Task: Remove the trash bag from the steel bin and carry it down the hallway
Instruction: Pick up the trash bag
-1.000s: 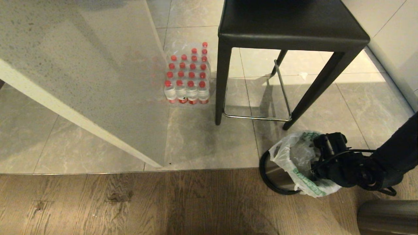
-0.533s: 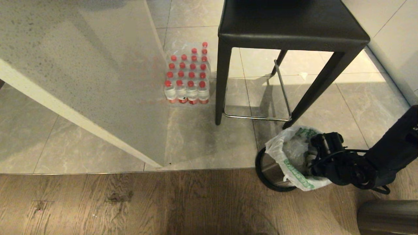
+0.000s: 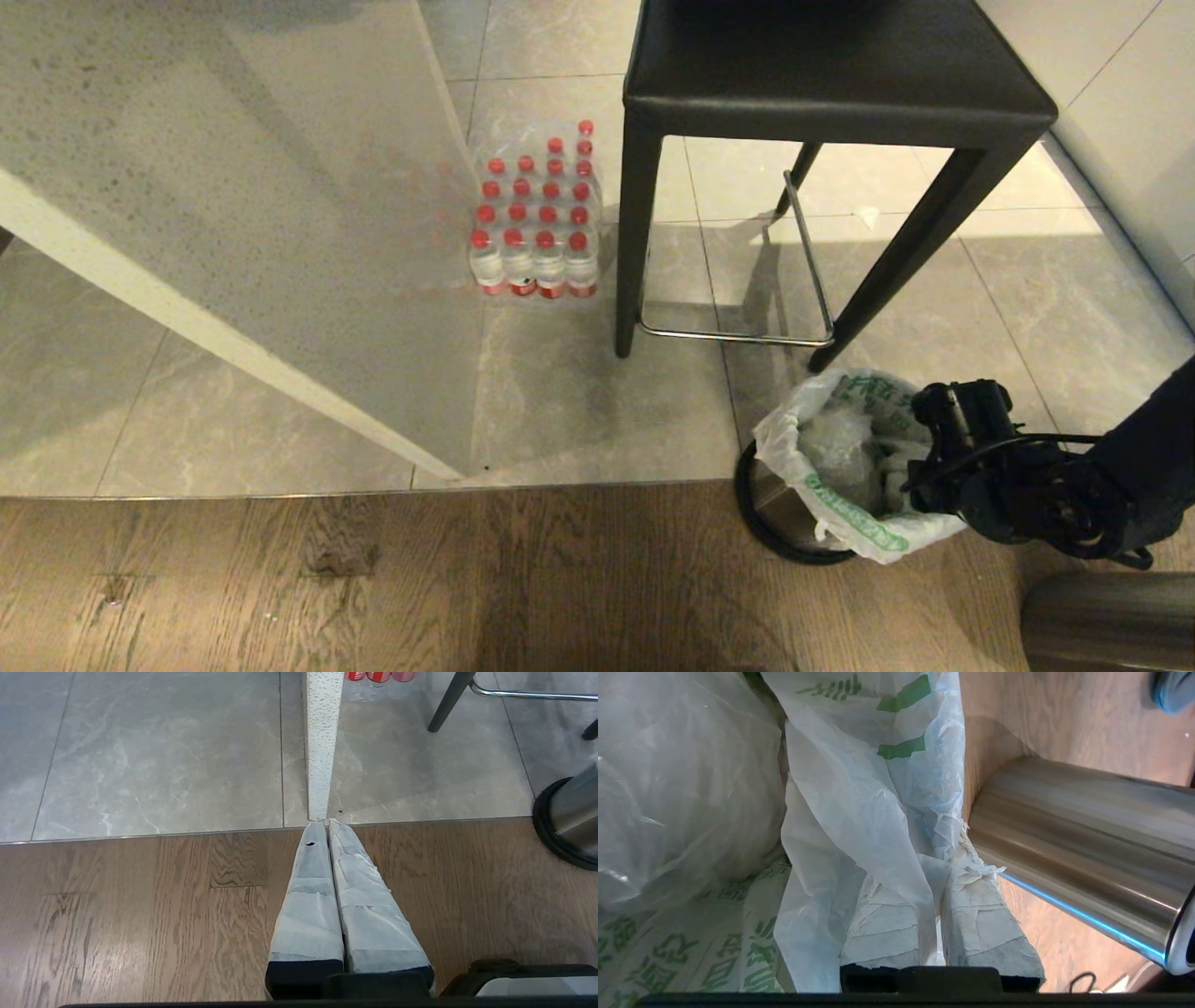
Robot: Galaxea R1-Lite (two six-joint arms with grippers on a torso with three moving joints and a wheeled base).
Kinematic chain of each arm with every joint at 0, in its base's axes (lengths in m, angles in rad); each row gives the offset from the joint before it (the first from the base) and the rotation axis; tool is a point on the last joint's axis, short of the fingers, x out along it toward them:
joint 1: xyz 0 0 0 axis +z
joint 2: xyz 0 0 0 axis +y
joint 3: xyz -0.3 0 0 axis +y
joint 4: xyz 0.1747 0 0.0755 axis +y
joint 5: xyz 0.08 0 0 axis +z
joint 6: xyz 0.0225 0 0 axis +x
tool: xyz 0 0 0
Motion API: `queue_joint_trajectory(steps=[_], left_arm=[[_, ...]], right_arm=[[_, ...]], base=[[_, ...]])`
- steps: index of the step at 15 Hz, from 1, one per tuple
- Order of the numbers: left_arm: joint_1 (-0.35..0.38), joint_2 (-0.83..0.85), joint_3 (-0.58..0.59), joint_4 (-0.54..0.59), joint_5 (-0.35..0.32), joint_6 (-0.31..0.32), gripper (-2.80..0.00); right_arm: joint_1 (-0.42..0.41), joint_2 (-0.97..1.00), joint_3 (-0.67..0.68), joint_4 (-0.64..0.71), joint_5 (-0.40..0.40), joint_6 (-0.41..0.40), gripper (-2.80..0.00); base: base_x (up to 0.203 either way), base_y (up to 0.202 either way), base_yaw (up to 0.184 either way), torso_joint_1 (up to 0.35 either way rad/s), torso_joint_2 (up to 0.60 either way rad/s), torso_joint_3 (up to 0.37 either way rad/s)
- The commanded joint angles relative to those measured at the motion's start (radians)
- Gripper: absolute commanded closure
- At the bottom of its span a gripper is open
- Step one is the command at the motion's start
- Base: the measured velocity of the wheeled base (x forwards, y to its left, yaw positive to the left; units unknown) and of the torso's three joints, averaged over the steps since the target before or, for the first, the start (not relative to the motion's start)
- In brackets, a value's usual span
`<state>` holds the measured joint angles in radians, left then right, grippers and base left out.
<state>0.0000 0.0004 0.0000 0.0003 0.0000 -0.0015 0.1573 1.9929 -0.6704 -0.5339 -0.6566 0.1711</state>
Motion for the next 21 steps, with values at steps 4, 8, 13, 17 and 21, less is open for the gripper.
queue_joint_trajectory(steps=[4, 8, 13, 17, 21], left_arm=[[0.0, 0.0, 0.0, 0.0, 0.0, 0.0, 0.0], [0.0, 0.0, 0.0, 0.0, 0.0, 0.0, 0.0], [0.0, 0.0, 0.0, 0.0, 0.0, 0.0, 0.0], [0.0, 0.0, 0.0, 0.0, 0.0, 0.0, 0.0], [0.0, 0.0, 0.0, 0.0, 0.0, 0.0, 0.0]], right_arm=[[0.01, 0.001, 0.027, -0.027, -0.007, 0.016, -2.8], [0.026, 0.025, 0.03, -0.063, -0.009, 0.017, -2.8], [0.045, 0.029, 0.026, -0.089, -0.026, 0.023, -2.8], [0.055, 0.046, 0.029, -0.132, -0.026, 0.024, -2.8], [0.068, 0.06, 0.025, -0.134, -0.028, 0.022, -2.8]], base=[[0.0, 0.0, 0.0, 0.0, 0.0, 0.0], [0.0, 0.0, 0.0, 0.0, 0.0, 0.0], [0.0, 0.0, 0.0, 0.0, 0.0, 0.0], [0.0, 0.0, 0.0, 0.0, 0.0, 0.0], [0.0, 0.0, 0.0, 0.0, 0.0, 0.0]])
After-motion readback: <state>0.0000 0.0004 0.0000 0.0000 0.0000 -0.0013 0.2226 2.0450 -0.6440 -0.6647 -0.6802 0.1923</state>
